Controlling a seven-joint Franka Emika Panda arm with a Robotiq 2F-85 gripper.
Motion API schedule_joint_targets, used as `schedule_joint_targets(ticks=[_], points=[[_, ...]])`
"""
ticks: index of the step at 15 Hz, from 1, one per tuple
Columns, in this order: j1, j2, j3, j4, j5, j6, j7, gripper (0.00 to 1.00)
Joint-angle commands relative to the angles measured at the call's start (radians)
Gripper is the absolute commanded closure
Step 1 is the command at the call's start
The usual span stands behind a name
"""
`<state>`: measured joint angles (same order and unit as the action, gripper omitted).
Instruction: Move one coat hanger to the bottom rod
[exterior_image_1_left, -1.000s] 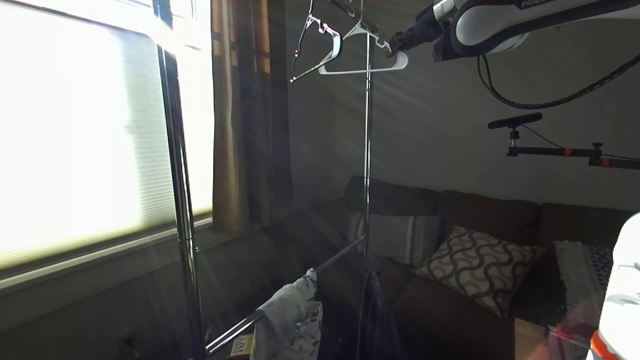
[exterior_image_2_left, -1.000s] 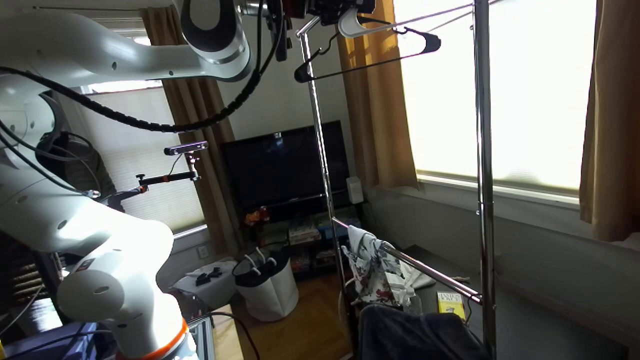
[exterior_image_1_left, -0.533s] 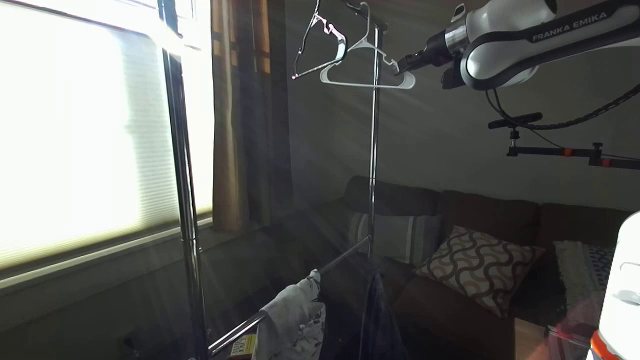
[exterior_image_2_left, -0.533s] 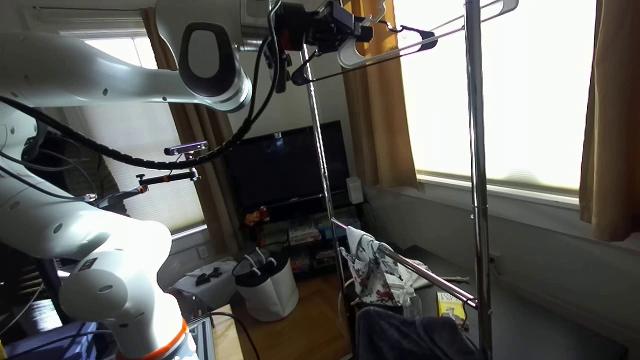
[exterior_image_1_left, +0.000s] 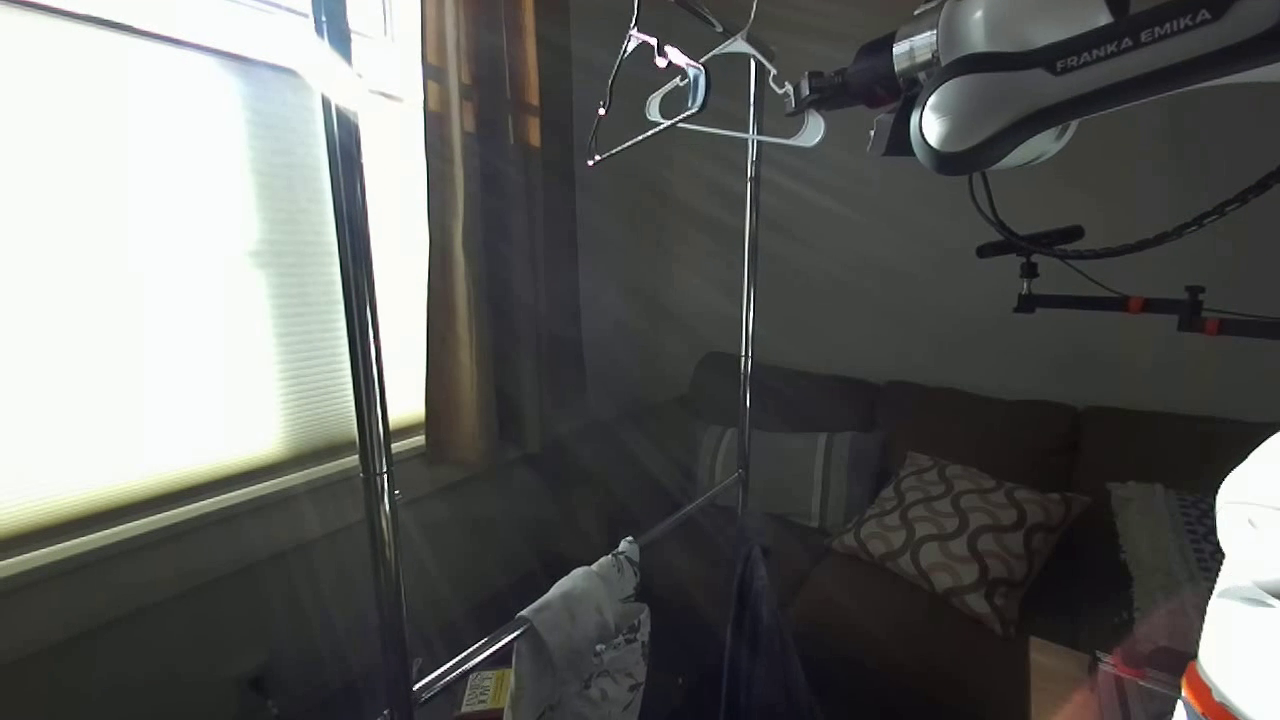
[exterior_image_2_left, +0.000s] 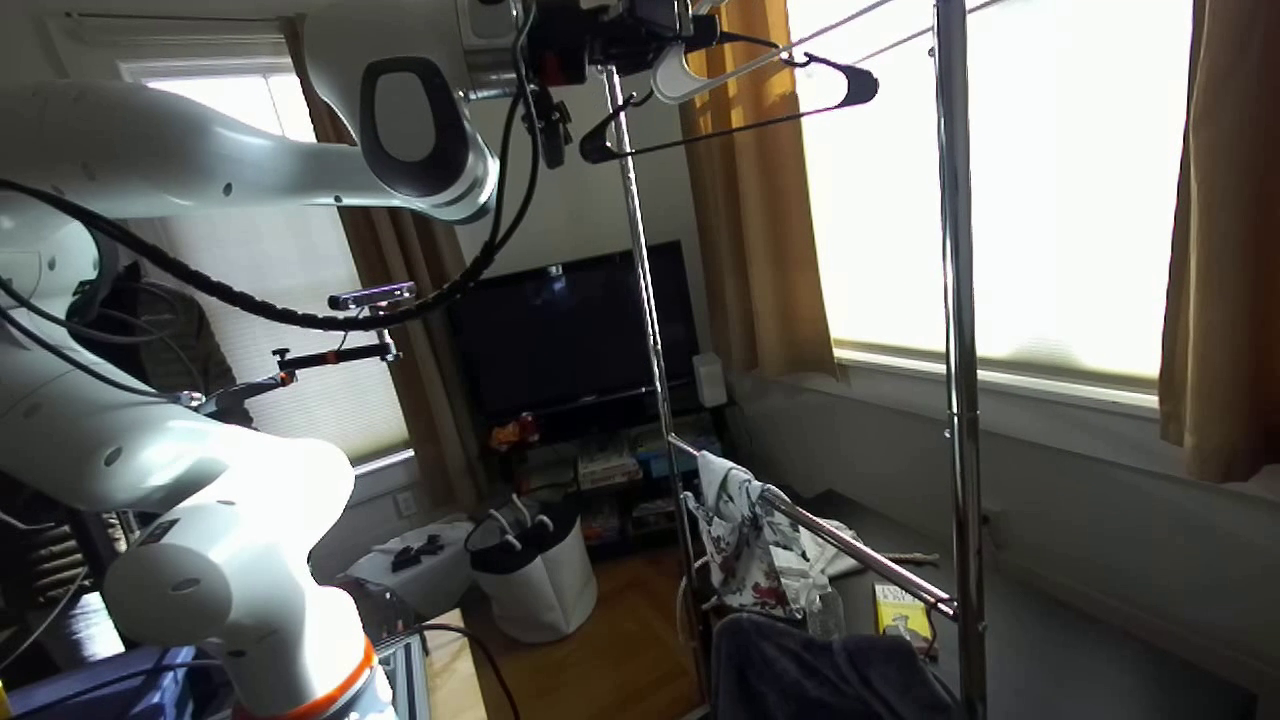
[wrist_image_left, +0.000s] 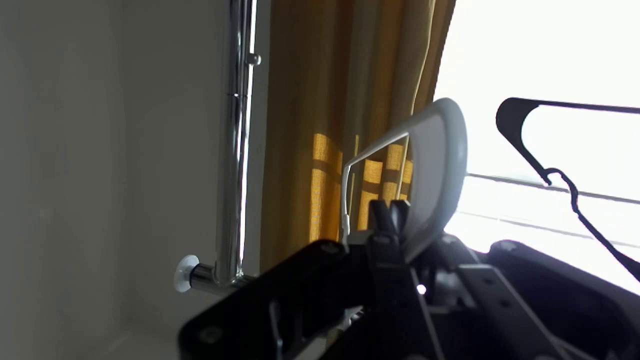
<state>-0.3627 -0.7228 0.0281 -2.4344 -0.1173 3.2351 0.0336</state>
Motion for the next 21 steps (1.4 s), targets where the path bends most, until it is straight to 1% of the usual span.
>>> schedule_joint_targets(ticks=[1, 3, 8, 11, 15, 17, 18, 19, 21], points=[[0.049, -0.017, -0.009, -0.010, 0.009, 0.032, -0.043, 0.98], [0.050, -0.021, -0.018, -0.036, 0.004, 0.053, -0.062, 0.98], [0.020, -0.017, -0.032, -0.120, 0.030, 0.190, -0.067, 0.98], [0.014, -0.015, -0.032, -0.174, 0.029, 0.216, -0.087, 0.98], [0.014, -0.009, -0.012, -0.234, 0.029, 0.222, -0.112, 0.98], [0.017, -0.009, -0.011, -0.272, 0.017, 0.197, -0.131, 0.98], [0.027, -0.014, -0.018, -0.294, -0.001, 0.162, -0.156, 0.98], [0.016, -0.030, -0.018, -0.327, -0.019, 0.121, -0.187, 0.98], [0.059, -0.067, -0.067, -0.377, -0.053, 0.030, -0.238, 0.98]])
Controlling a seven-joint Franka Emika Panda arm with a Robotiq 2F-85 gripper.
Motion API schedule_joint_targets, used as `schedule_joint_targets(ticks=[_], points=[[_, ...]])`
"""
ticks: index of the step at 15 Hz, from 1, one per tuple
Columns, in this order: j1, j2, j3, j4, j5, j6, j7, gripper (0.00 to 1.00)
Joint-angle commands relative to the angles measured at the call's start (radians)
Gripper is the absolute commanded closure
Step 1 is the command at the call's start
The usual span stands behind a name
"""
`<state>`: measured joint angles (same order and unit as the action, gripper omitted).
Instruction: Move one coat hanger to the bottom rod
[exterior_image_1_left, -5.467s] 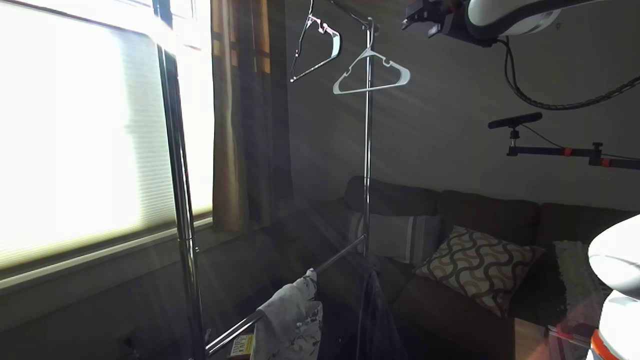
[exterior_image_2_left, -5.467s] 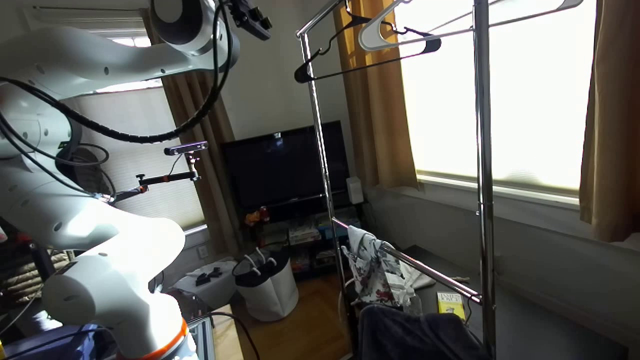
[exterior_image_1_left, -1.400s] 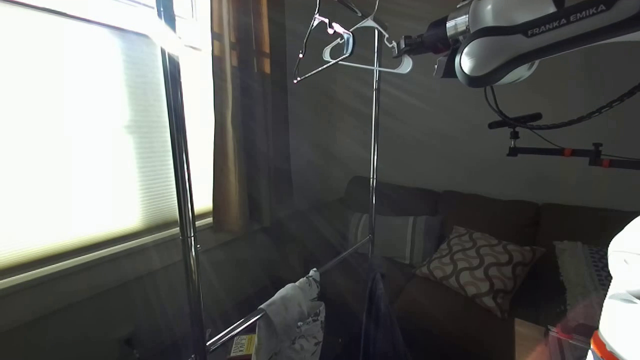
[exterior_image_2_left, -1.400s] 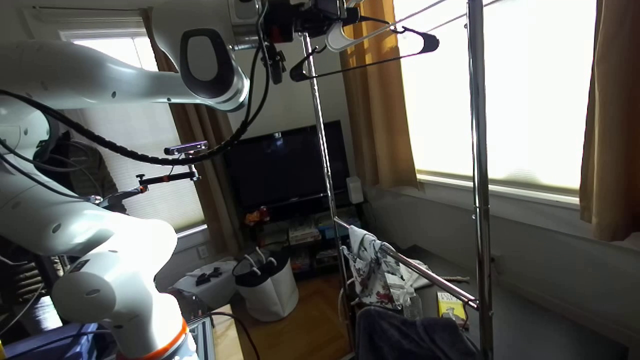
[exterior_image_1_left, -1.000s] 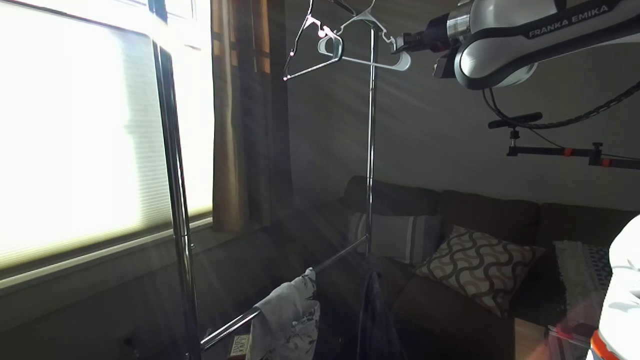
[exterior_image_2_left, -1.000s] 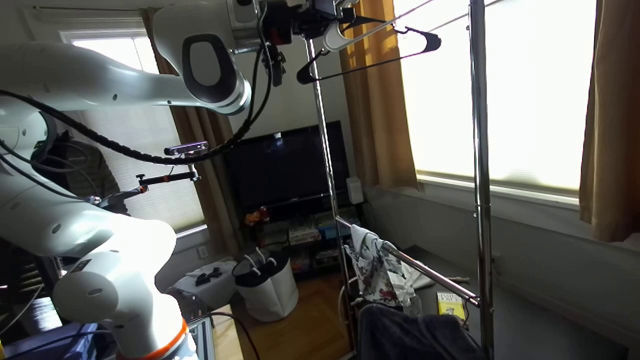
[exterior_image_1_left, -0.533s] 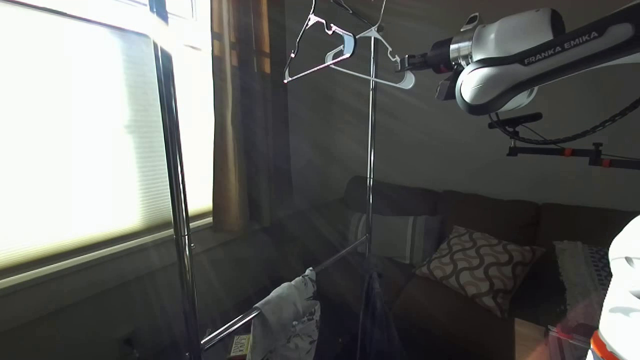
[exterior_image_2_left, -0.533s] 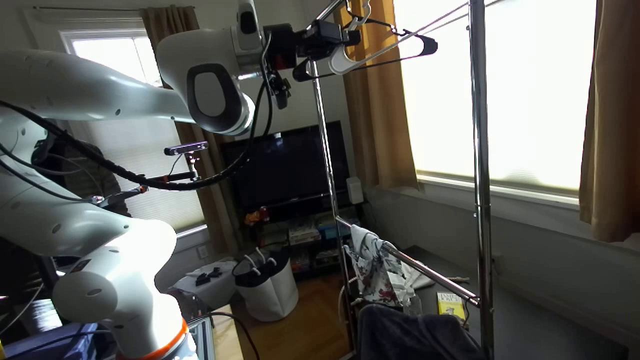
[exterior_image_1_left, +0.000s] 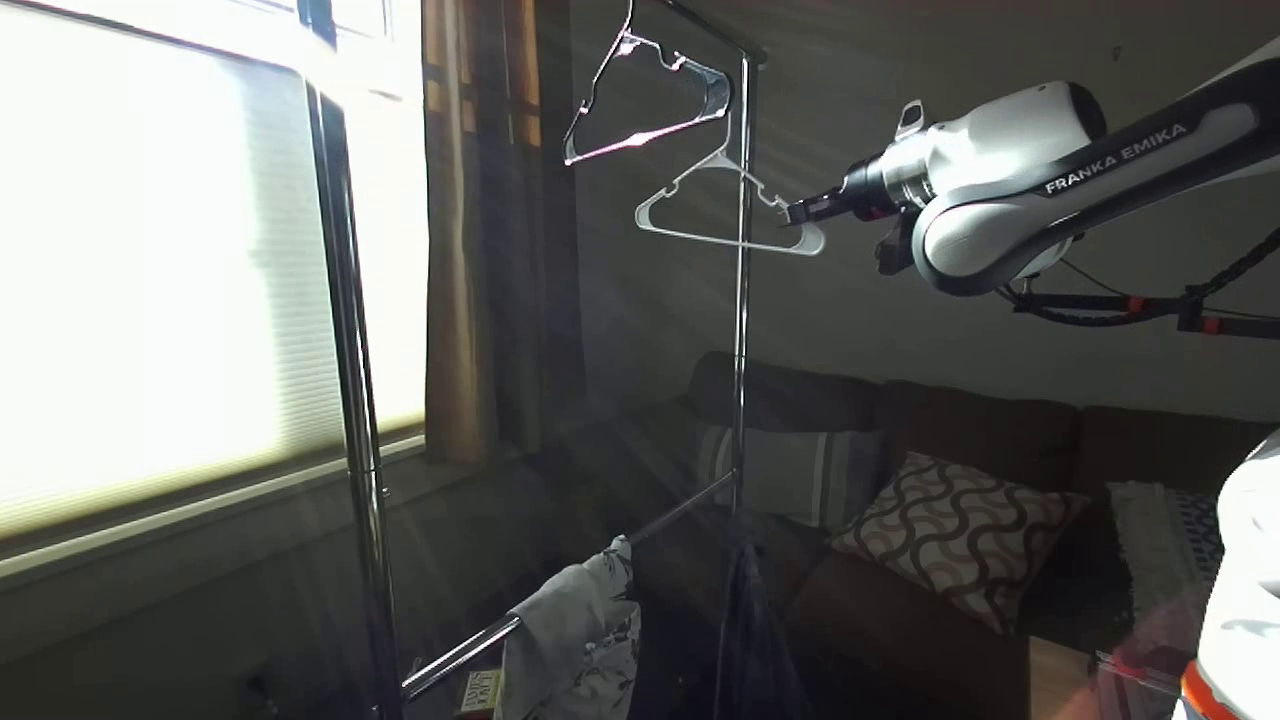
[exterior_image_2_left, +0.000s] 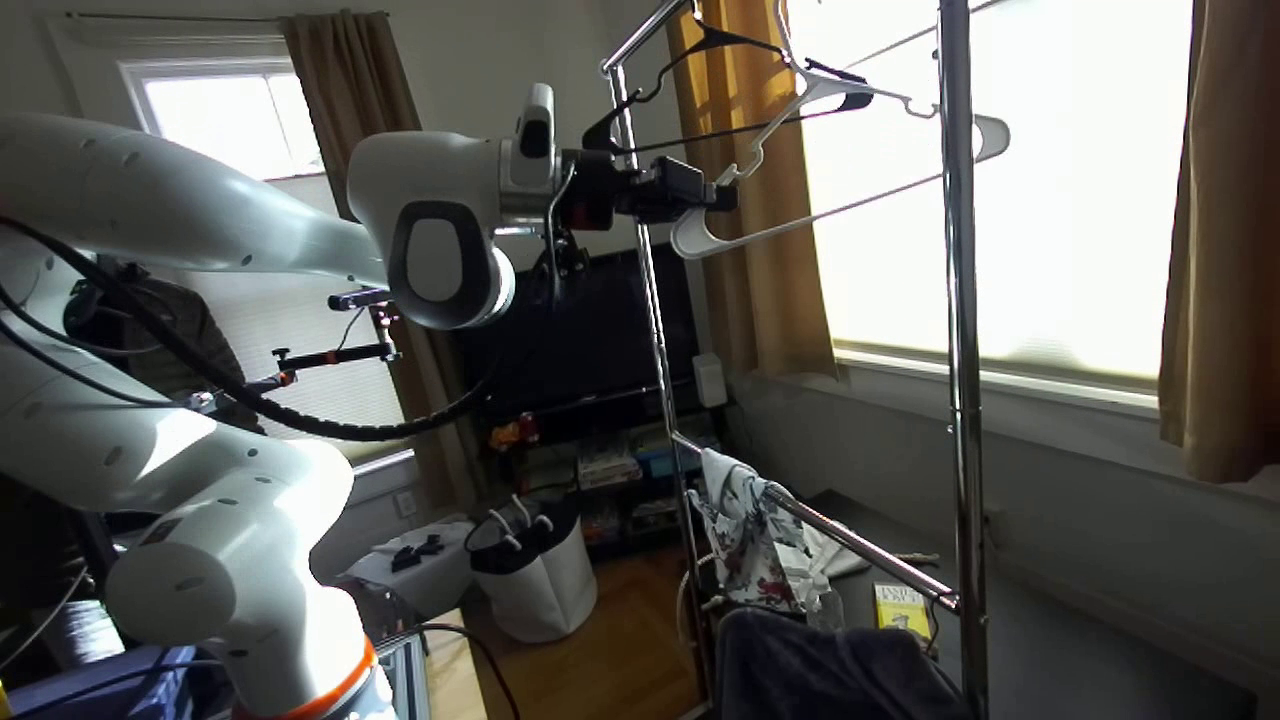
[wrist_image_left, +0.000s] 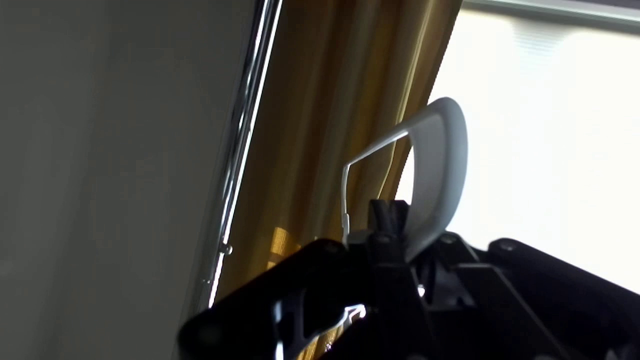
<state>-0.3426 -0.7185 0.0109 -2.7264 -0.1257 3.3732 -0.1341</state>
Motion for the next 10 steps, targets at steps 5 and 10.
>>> schedule_joint_targets(ticks=[5, 10], points=[[0.200, -0.106, -0.190, -0.020, -0.074, -0.496, -0.197, 0.98], [0.271, -0.197, -0.241, -0.018, -0.061, -0.886, -0.322, 0.98]])
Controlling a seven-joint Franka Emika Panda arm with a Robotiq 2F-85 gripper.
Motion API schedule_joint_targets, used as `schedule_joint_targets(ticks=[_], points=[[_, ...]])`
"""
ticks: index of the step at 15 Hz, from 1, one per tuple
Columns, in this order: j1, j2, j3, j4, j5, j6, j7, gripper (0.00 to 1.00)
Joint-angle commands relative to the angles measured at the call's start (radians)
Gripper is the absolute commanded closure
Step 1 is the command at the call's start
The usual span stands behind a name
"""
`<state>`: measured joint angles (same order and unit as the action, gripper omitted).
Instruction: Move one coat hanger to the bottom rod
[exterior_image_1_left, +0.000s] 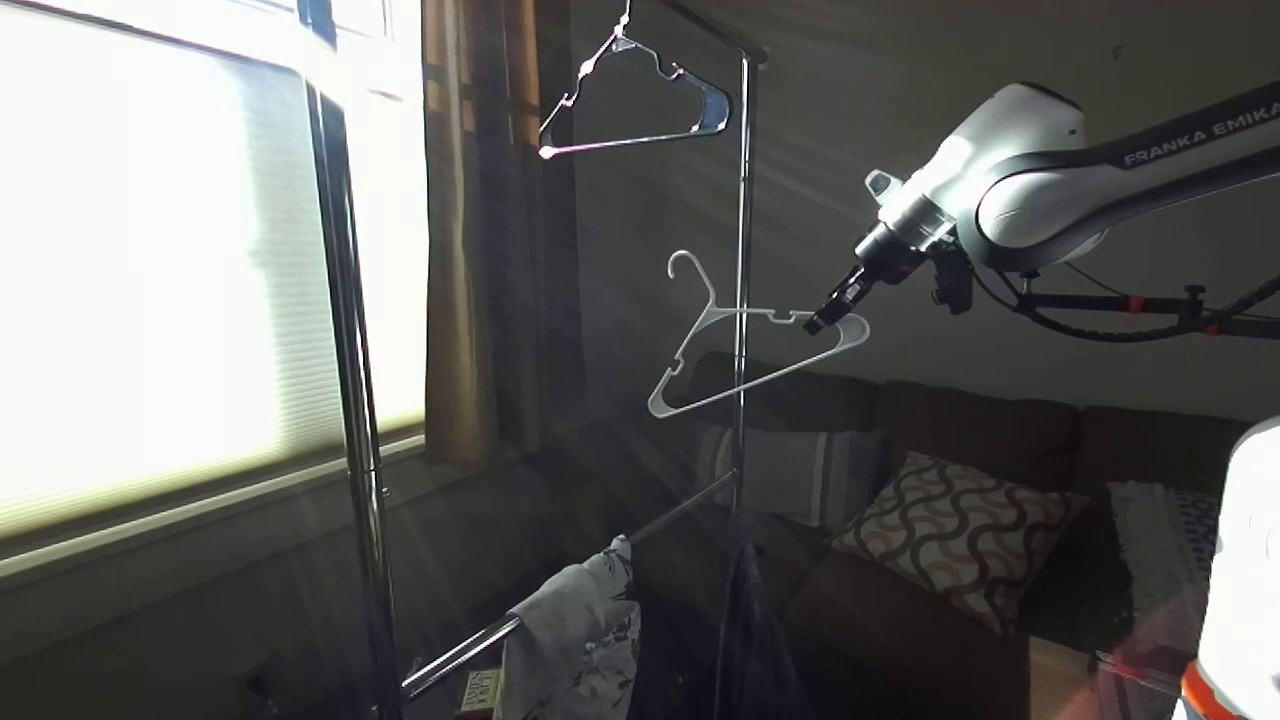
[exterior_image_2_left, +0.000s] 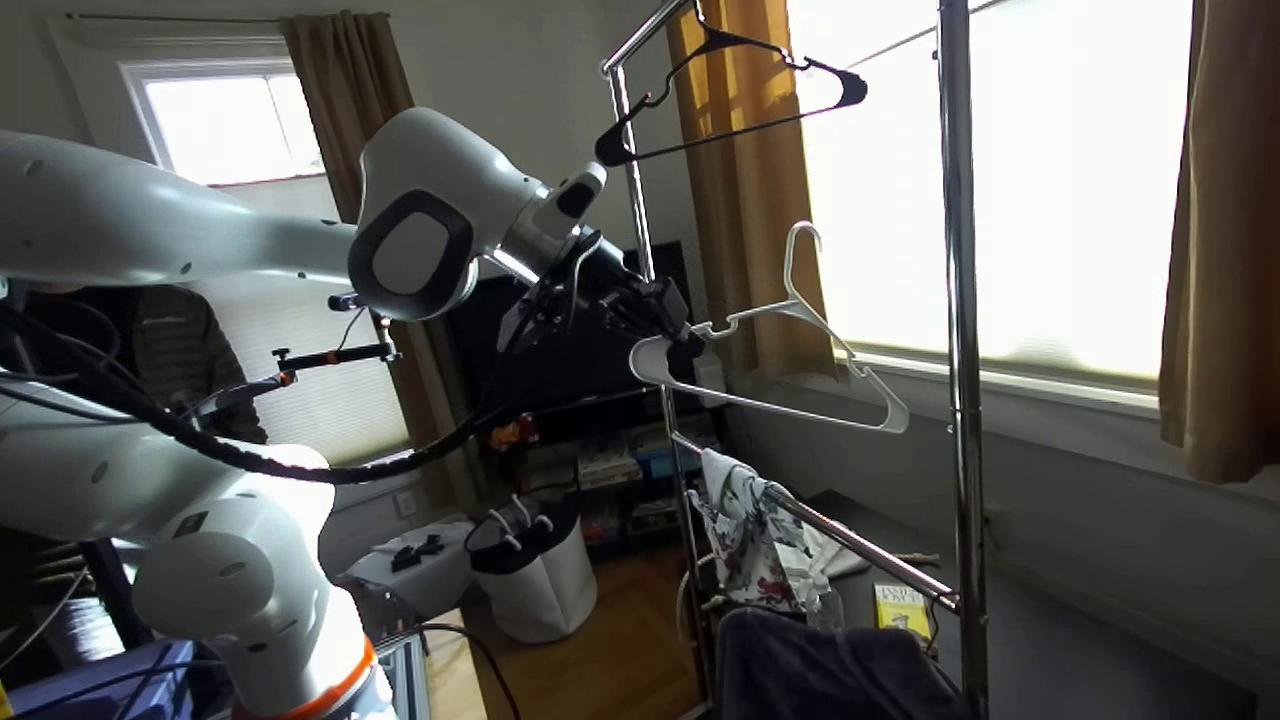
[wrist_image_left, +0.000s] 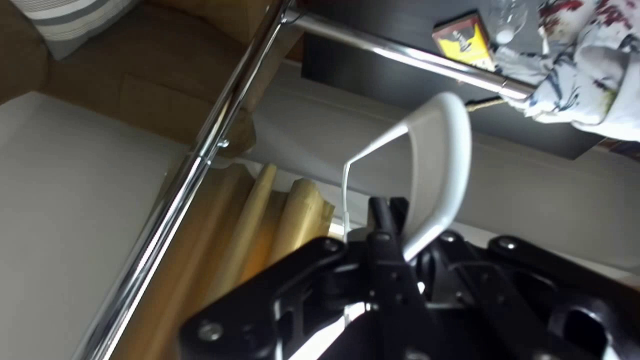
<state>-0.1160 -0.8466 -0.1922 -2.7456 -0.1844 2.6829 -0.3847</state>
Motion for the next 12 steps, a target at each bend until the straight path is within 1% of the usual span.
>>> schedule_joint_targets(ticks=[1, 2, 6, 7, 8, 9, 12], points=[[0.044, -0.085, -0.038, 0.005, -0.007, -0.278, -0.090, 0.98], [0.043, -0.117, -0.038, -0.017, -0.016, -0.349, -0.107, 0.98], [0.038, -0.134, -0.026, 0.034, -0.055, -0.655, -0.178, 0.98], [0.035, -0.132, -0.021, 0.043, -0.072, -0.685, -0.178, 0.98], [0.033, -0.123, -0.019, 0.051, -0.074, -0.670, -0.152, 0.98], [0.047, -0.121, -0.034, 0.038, -0.061, -0.641, -0.145, 0.93], [0.047, -0.122, -0.033, 0.049, -0.068, -0.650, -0.145, 0.93]])
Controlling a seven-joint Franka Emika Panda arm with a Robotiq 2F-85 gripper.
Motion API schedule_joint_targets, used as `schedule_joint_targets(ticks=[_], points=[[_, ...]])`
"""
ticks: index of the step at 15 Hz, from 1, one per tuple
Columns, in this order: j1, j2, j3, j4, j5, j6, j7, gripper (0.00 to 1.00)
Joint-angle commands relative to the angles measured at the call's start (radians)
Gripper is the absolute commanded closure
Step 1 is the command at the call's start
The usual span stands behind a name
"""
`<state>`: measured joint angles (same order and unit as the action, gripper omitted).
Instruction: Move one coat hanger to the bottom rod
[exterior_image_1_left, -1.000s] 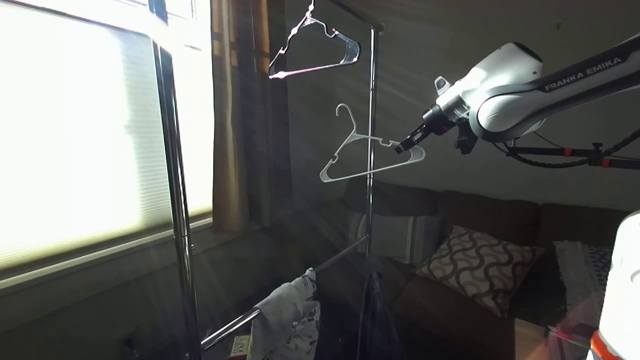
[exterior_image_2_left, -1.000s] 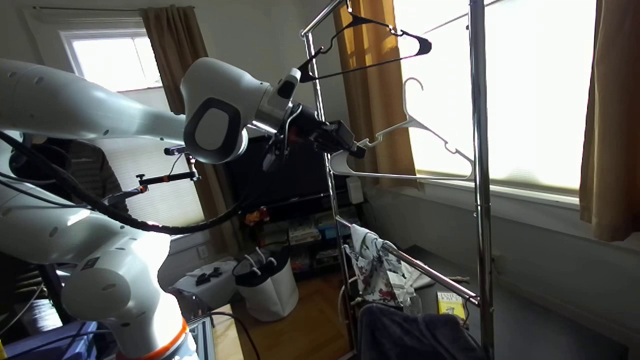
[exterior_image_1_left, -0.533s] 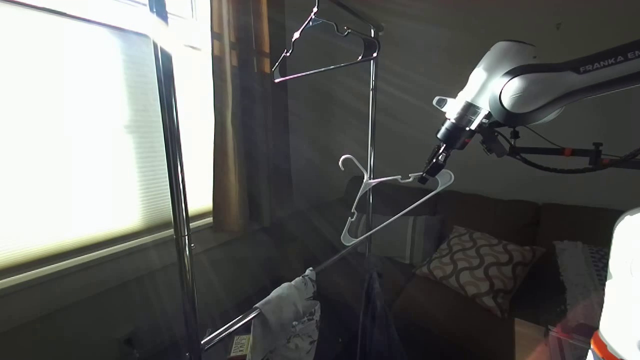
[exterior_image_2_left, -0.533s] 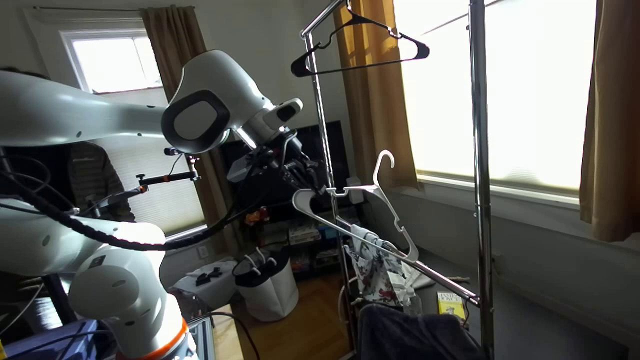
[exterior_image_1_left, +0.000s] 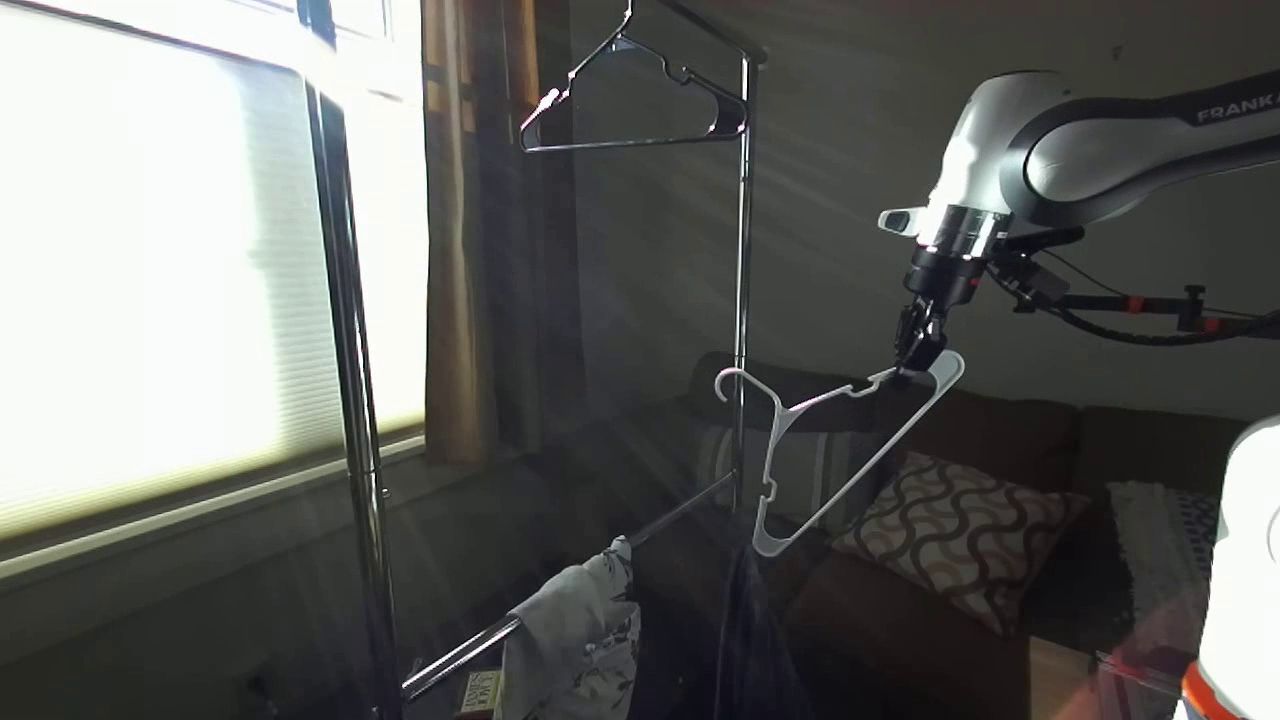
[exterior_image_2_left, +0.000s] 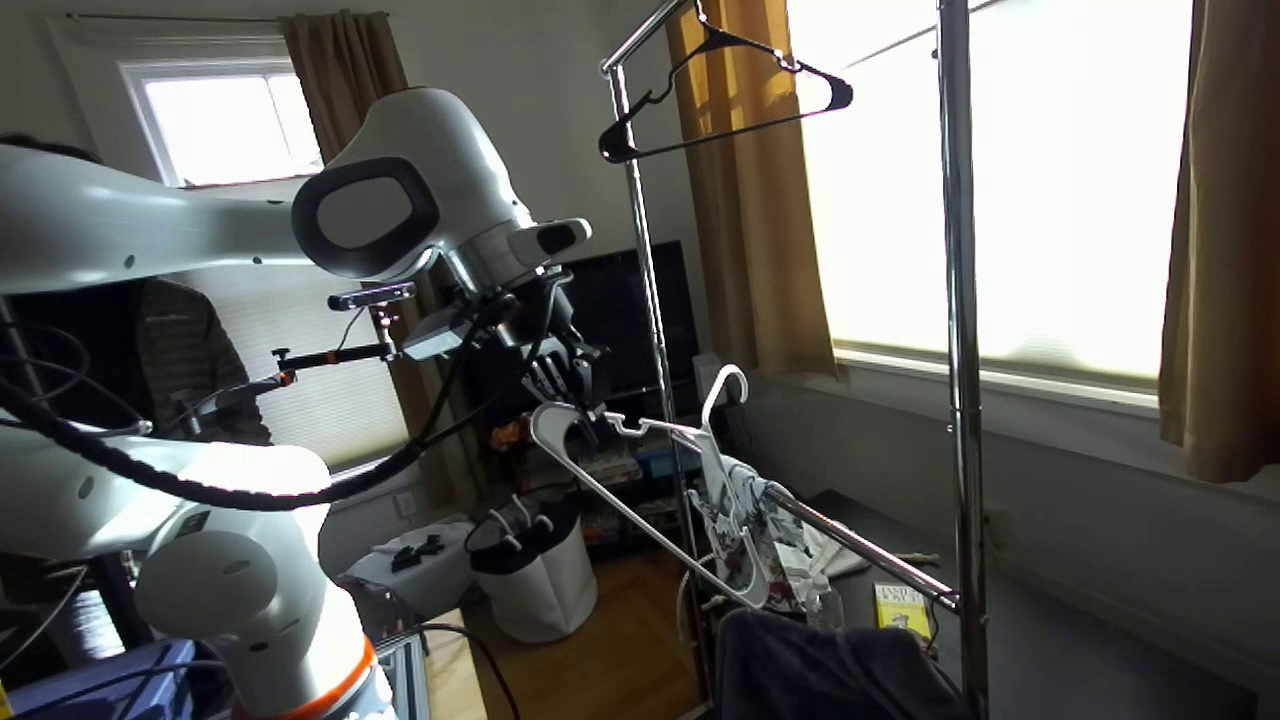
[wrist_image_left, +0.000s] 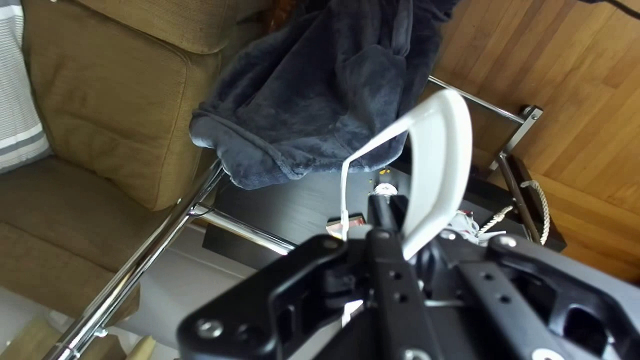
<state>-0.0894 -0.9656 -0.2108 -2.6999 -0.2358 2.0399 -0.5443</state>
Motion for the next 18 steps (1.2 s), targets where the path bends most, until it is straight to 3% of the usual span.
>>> schedule_joint_targets(ticks=[1, 2, 11, 14, 18], points=[[0.021, -0.002, -0.014, 0.004, -0.017, -0.007, 0.015, 0.93], [0.029, 0.003, -0.009, 0.014, -0.019, -0.019, 0.003, 0.98], [0.262, 0.241, -0.030, 0.051, 0.211, 0.042, -0.017, 0.98], [0.271, 0.383, -0.046, 0.080, 0.343, 0.142, 0.038, 0.98], [0.222, 0.582, -0.047, 0.142, 0.431, 0.243, 0.103, 0.98]])
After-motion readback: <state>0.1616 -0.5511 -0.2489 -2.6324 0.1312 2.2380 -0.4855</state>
